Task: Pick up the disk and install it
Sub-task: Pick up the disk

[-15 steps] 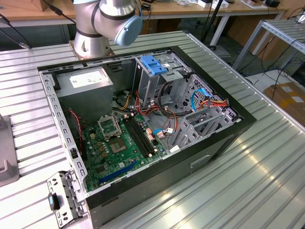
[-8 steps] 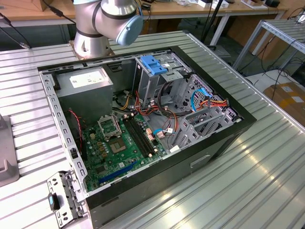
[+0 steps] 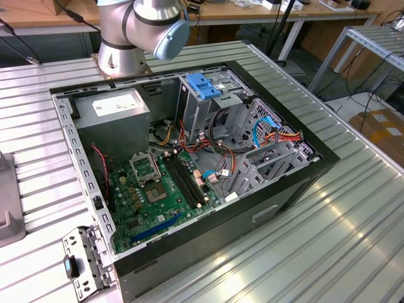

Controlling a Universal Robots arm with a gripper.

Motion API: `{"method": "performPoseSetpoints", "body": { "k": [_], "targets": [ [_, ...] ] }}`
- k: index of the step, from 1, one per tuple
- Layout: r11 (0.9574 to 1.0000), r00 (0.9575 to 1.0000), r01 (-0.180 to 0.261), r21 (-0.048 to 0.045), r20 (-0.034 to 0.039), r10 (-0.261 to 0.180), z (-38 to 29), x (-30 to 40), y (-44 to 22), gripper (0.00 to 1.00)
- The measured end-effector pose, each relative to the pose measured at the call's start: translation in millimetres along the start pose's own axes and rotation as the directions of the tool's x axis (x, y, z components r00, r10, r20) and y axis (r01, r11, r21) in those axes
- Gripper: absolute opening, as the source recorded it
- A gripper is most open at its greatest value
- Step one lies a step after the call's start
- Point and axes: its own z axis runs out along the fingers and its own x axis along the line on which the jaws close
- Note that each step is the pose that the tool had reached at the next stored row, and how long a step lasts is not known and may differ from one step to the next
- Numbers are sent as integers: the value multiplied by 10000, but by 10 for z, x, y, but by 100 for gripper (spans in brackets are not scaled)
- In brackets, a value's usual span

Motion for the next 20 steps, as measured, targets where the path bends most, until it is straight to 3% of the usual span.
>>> {"method": "performPoseSetpoints", "body": {
  "k": [20],
  "targets": [
    [10000, 10000, -1, 1, 1, 1, 50, 9, 78, 37]
  ]
}}
